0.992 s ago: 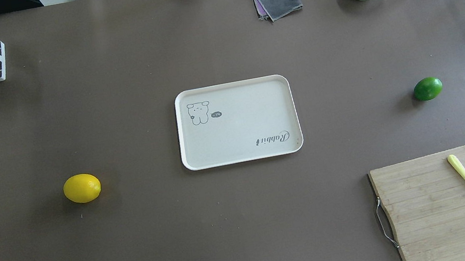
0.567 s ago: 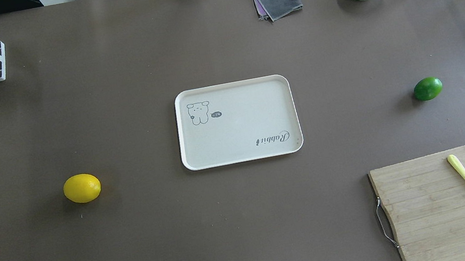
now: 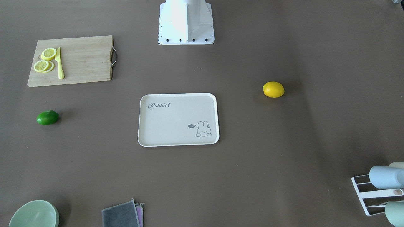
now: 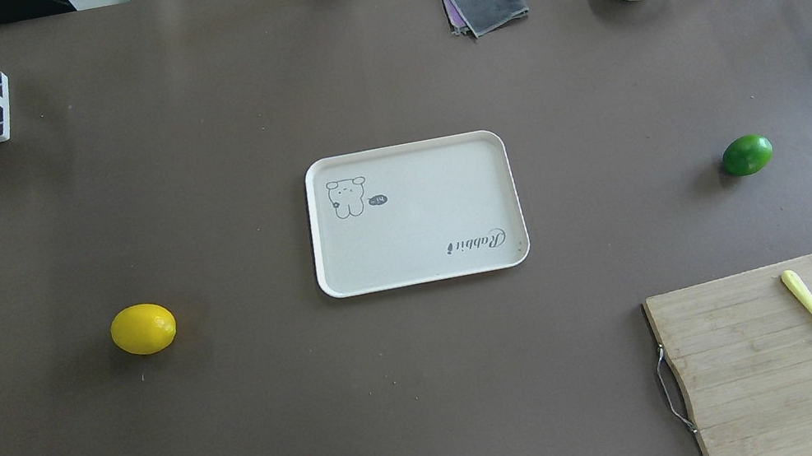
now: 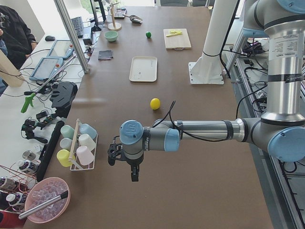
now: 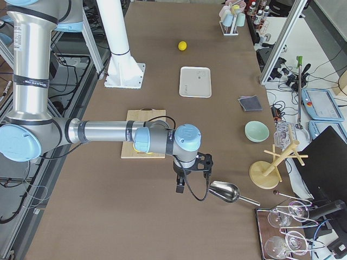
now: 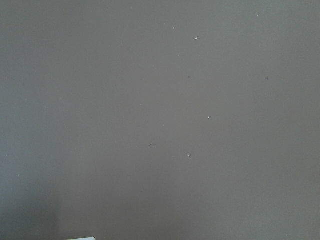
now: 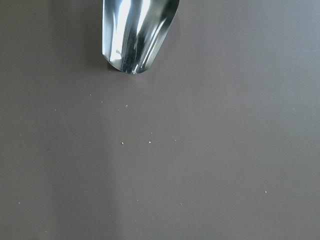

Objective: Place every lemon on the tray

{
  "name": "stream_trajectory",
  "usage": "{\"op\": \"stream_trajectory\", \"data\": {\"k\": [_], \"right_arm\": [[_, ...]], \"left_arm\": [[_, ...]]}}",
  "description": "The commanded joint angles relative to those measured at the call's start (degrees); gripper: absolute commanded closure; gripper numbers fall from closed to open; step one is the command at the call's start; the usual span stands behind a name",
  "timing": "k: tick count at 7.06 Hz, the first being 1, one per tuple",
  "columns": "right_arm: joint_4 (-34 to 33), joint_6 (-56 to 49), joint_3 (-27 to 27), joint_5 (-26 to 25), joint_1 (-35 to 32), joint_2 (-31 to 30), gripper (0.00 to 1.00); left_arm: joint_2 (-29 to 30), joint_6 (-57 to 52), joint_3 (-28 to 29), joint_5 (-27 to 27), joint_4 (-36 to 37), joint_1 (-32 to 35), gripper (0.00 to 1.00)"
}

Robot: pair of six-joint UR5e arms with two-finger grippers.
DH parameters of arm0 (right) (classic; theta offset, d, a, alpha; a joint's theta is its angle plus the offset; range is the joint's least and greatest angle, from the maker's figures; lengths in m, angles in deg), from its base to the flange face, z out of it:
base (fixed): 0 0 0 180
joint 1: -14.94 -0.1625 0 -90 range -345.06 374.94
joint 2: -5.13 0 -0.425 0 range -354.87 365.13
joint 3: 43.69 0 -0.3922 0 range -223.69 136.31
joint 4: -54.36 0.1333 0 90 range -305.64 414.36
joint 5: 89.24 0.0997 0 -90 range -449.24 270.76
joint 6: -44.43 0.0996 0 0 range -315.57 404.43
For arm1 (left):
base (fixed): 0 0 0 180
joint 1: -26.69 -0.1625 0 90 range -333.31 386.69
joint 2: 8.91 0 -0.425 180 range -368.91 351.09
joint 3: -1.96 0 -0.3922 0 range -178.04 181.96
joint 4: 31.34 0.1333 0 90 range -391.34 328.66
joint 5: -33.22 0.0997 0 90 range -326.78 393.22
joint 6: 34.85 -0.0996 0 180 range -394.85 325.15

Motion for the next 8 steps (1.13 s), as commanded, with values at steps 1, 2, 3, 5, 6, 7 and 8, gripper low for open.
{"op": "stream_trajectory", "data": {"k": [1, 2, 3, 5, 6, 7, 8], "right_arm": [[-0.42, -0.18, 0.22, 0.48, 0.01, -0.13, 0.0], [-0.51, 0.34, 0.57, 0.22, 0.35, -0.22, 0.0], [-0.42, 0.78, 0.75, 0.48, 2.36, 0.48, 0.0], [0.19, 15.37, 2.93, 0.74, 8.92, 2.94, 0.0], [0.19, 25.03, 4.25, 0.57, 14.8, 5.82, 0.0], [0.28, 32.78, 4.27, 0.57, 19.56, 8.63, 0.0], [0.28, 33.82, 4.01, -0.13, 23.35, 10.48, 0.0]], "left_arm": [[-0.09, -0.02, 0.09, -0.05, -0.17, 0.0, 0.02], [-0.27, -0.03, -0.26, -0.05, -0.26, 0.0, 0.02], [-0.27, -0.03, -0.44, -0.05, -0.26, 0.0, 0.02], [-0.18, 0.06, -0.26, -0.05, -0.26, 0.0, 0.02], [-0.1, 0.15, -0.26, -0.05, -0.26, 0.0, 0.02], [0.17, 2.93, -0.44, -0.13, -0.26, 0.0, 0.02], [1.3, 10.97, -1.31, -0.22, -0.69, -0.18, 0.02]]}}
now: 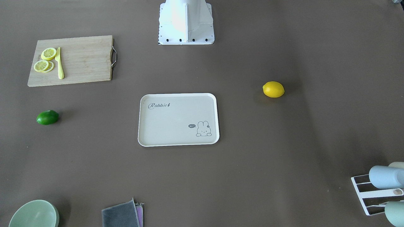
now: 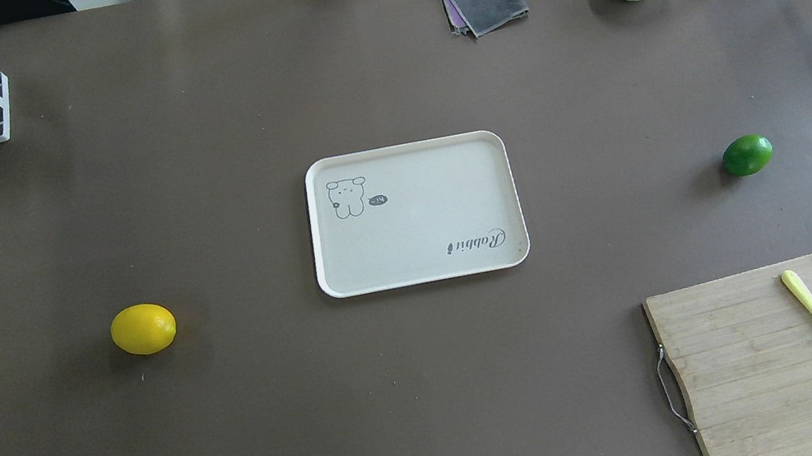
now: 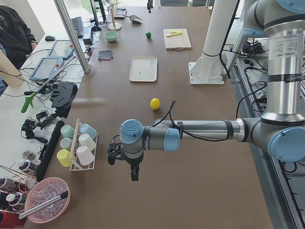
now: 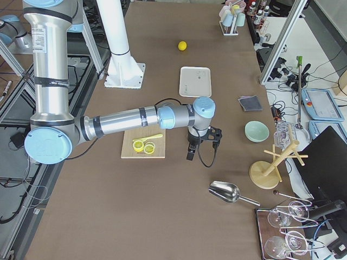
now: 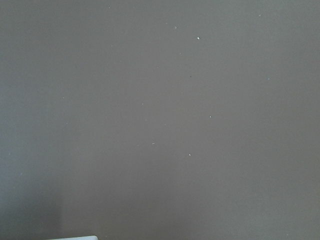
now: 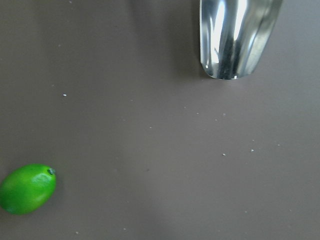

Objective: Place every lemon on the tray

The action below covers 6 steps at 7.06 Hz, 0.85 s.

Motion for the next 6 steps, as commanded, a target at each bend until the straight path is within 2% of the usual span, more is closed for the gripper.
{"op": "stream_trajectory", "data": {"k": [1, 3, 4, 5, 6], "right_arm": [[0.05, 6.04, -0.06, -1.18, 7.33, 3.65, 0.0], [0.05, 7.44, -0.76, -3.9, 10.15, 5.14, 0.0], [0.92, 9.45, -0.94, -4.26, 11.46, 5.15, 0.0], [4.24, 10.6, -2.6, -4.88, 12.17, 5.24, 0.0], [9.4, 13.57, -5.31, -4.97, 12.88, 5.15, 0.0]], "left_arm": [[1.43, 11.25, -1.09, -2.28, -1.04, -0.47, 0.02], [2.05, 17.41, -1.1, -4.14, -3.05, -3.88, 0.02], [2.14, 24.84, -1.09, -4.06, -7.34, -7.73, 0.02], [2.14, 33.36, -1.09, -3.79, -13.47, -11.25, 0.02], [2.23, 38.58, -1.09, -3.62, -16.49, -13.72, 0.02]]}}
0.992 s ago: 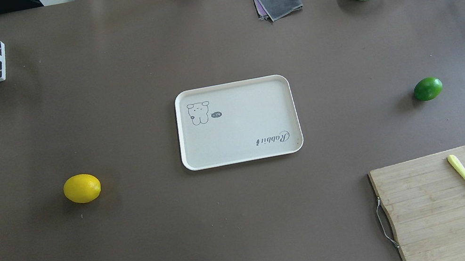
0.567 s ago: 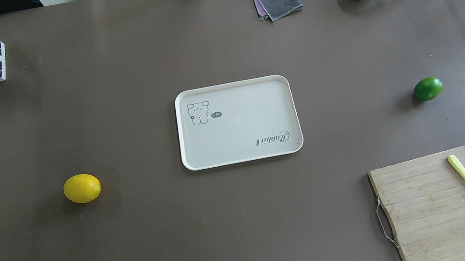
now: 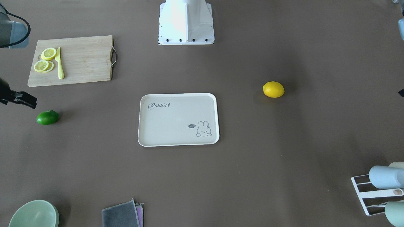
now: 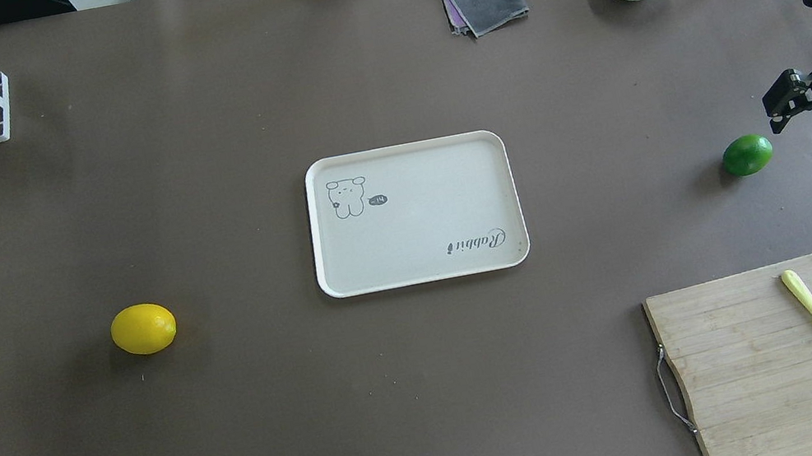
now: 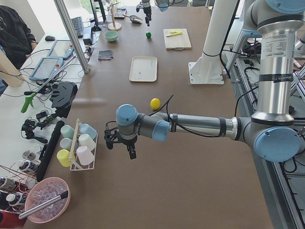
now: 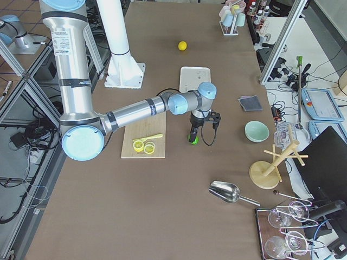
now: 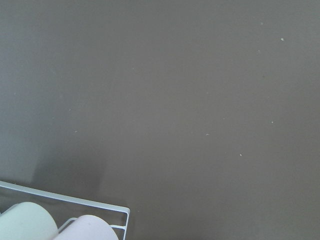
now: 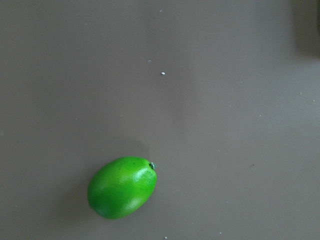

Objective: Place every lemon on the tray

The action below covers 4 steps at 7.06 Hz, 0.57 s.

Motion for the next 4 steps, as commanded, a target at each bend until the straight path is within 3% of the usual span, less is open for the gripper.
{"op": "stream_trajectory", "data": {"k": [1, 4], "right_arm": [[9.88, 7.5, -5.25, -0.37, 2.27, 0.01, 0.0], [12.83, 20.94, -7.39, 0.33, 2.64, -0.08, 0.0]], "left_arm": [[1.14, 10.69, 0.09, 0.37, -5.8, -5.68, 0.02], [1.59, 10.72, 0.53, 0.29, -5.9, -5.8, 0.02]]}}
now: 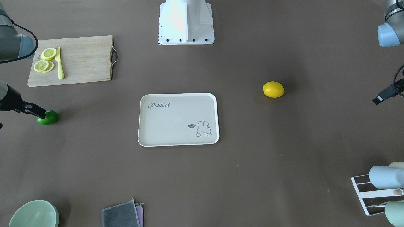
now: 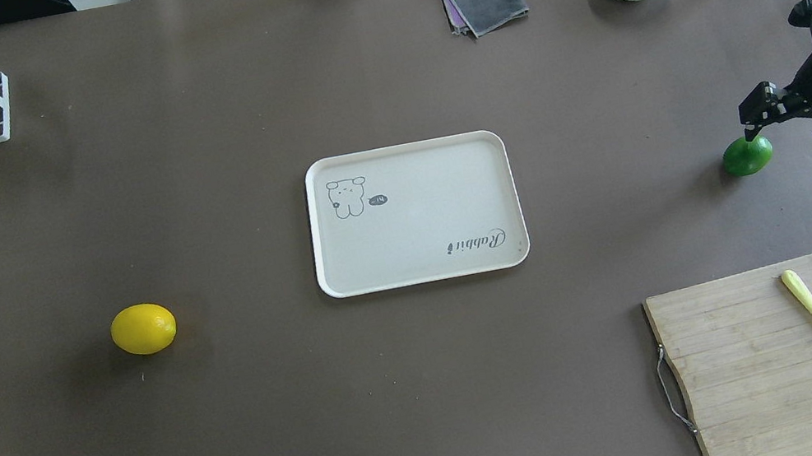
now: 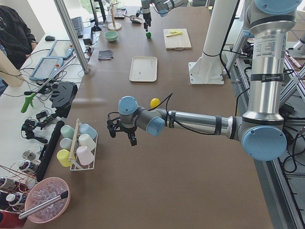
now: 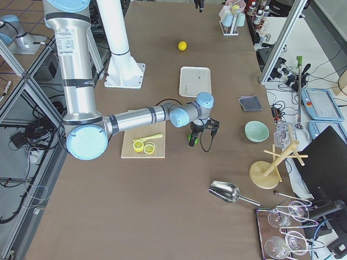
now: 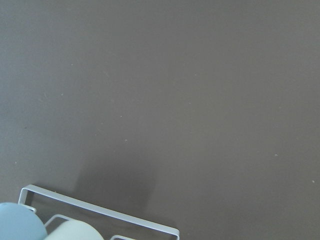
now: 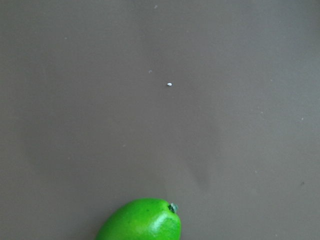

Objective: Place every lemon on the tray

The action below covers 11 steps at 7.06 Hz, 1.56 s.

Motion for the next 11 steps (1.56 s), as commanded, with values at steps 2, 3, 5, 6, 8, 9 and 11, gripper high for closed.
{"op": "stream_trajectory", "data": {"k": [2, 3, 5, 6, 8, 9, 11], "right_arm": [[3.09, 12.16, -1.23, 0.3, 0.79, 0.19, 0.0], [5.12, 14.7, -2.28, 0.3, 1.58, 0.19, 0.0], [10.21, 19.62, -4.13, 0.21, 3.34, 0.19, 0.0], [10.32, 20.52, -4.23, 0.04, 4.13, 0.19, 0.0], [10.41, 21.05, -4.05, -0.23, 4.84, 0.54, 0.53], [10.32, 21.06, -3.62, -0.23, 4.84, 0.8, 0.98], [9.71, 21.06, -3.26, 0.03, 4.75, 2.12, 1.0]], "left_arm": [[0.23, 0.09, 0.3, -0.18, -0.03, -0.13, 0.02], [0.23, 0.09, 0.3, -0.26, -0.03, -0.13, 0.02], [0.23, 0.35, 0.22, -0.35, -0.03, -0.13, 0.02], [0.23, 0.44, 0.13, -0.35, -0.03, -0.13, 0.02], [0.23, 0.18, 0.57, -0.35, -0.12, -0.13, 0.02], [0.23, 0.52, 0.66, -0.35, -0.21, -0.13, 0.02], [0.31, 0.7, 0.57, -0.53, -0.21, -0.13, 0.02]]}}
